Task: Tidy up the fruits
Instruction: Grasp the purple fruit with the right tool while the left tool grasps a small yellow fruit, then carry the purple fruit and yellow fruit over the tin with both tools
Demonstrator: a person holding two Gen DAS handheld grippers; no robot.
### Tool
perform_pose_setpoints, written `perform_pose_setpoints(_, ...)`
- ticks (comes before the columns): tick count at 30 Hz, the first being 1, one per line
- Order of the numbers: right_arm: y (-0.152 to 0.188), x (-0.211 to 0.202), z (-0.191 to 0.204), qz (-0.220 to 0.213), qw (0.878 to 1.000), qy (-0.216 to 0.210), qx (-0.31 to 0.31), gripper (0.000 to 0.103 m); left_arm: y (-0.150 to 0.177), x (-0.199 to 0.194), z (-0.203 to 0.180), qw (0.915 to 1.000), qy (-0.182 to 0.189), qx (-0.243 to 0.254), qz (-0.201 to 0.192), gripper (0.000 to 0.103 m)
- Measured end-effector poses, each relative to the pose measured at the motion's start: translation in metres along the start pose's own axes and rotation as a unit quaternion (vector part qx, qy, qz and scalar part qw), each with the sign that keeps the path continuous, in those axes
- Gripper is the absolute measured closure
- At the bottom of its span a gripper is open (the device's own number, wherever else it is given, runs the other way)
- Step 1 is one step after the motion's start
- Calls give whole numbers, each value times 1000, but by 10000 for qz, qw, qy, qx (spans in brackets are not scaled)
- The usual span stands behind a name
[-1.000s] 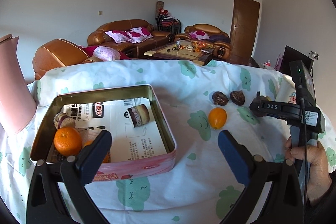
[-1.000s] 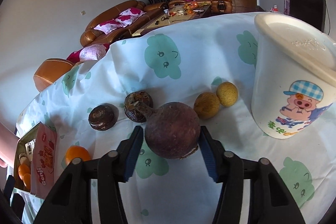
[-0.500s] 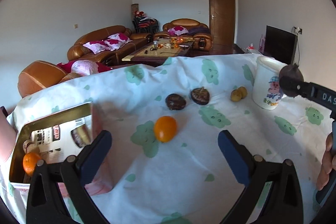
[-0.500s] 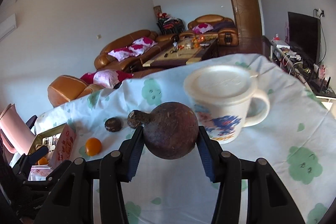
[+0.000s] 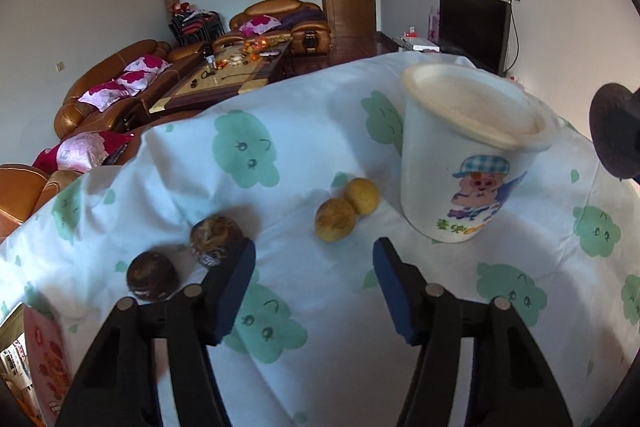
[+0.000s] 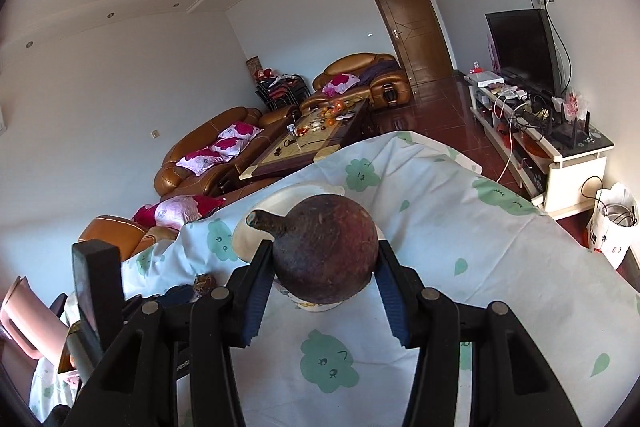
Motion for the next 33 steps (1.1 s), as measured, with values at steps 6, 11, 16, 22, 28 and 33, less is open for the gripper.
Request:
perform_pose_setpoints(6,0,-2,-5,38,10000,-44,70,51,-7,28,-10,9988,173,42,467,68)
perform_pose_setpoints(11,1,-2,-2,32,10000,-7,7,51,-12,25,-13,9989,220,-33,402,74)
perform_pose_setpoints(16,4,-1,-2,14,9999,119,-62,51,-2,3,-7,9995,105,-196,206,74)
perform_pose_setpoints(22,11,3,5,16,9994,230,-269,51,31,-47,7,9985,-19,-520,-190,74)
perform_pose_setpoints(28,25,6,29,-3,9970,275,-725,51,73,-99,31,9968,-128,-647,-455,74)
perform_pose_setpoints(33,39,10,49,69,9932,353,-1109,51,93,-121,79,9932,-347,-962,-552,74)
Point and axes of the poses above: each gripper's, at about its wrist camera, not at the fingertips, and x roughly the way its jaws point, z to its left, y to its underside, the point moved 3 cm from there along x, roughly the way its jaws point, and after that the axes turned 3 degrees about -x, right-handed, at the moved point
